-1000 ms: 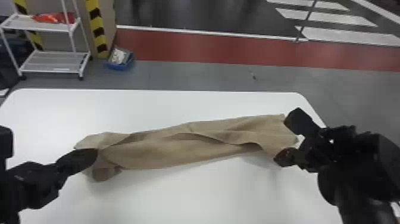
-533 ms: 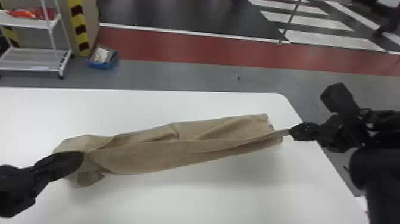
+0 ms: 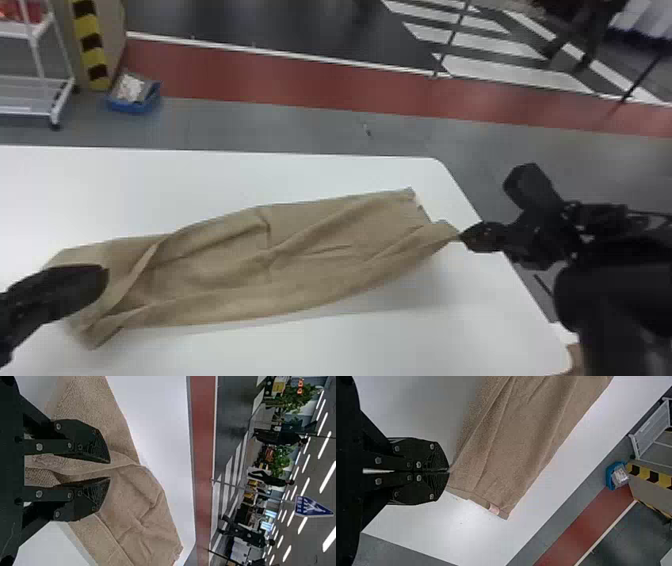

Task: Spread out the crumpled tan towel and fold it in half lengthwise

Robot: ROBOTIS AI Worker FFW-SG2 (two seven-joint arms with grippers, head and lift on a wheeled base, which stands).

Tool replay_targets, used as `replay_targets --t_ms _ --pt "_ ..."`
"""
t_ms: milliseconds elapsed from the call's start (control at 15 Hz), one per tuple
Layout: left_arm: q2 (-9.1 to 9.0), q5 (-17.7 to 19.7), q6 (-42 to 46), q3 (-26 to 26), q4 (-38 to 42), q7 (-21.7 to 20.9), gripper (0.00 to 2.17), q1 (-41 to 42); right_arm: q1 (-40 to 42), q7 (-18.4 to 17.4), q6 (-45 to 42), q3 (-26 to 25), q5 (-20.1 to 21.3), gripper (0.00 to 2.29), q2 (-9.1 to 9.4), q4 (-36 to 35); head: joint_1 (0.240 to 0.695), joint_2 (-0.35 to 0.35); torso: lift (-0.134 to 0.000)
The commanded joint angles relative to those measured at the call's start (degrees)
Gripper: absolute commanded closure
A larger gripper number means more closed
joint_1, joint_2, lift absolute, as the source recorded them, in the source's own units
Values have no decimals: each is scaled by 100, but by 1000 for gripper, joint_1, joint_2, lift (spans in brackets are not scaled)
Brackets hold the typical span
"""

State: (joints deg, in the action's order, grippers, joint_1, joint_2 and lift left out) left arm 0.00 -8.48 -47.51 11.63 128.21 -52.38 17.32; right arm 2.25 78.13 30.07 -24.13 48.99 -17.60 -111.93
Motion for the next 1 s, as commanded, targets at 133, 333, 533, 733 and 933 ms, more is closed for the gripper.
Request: replay_targets --t_ms 133,333,533,733,933 --pt "-15 -84 483 85 -191 -71 1015 104 408 19 -1077 -179 638 1180 -7 128 695 -338 -125" --pt "-15 -58 641 -2 -130 -326 620 368 504 19 -1165 -188 779 1180 37 330 695 -350 -125" --pt "-15 -93 1186 -231 -77 -220 620 641 504 19 -1165 -109 814 1180 204 365 695 -350 -125" --pt "-15 -110 1257 -275 -103 -194 620 658 504 19 -1165 -241 709 1180 204 312 695 -350 -125" --pt "-15 -427 1520 -424 -297 26 623 605 504 19 -1165 -390 612 1180 196 277 695 -350 -125"
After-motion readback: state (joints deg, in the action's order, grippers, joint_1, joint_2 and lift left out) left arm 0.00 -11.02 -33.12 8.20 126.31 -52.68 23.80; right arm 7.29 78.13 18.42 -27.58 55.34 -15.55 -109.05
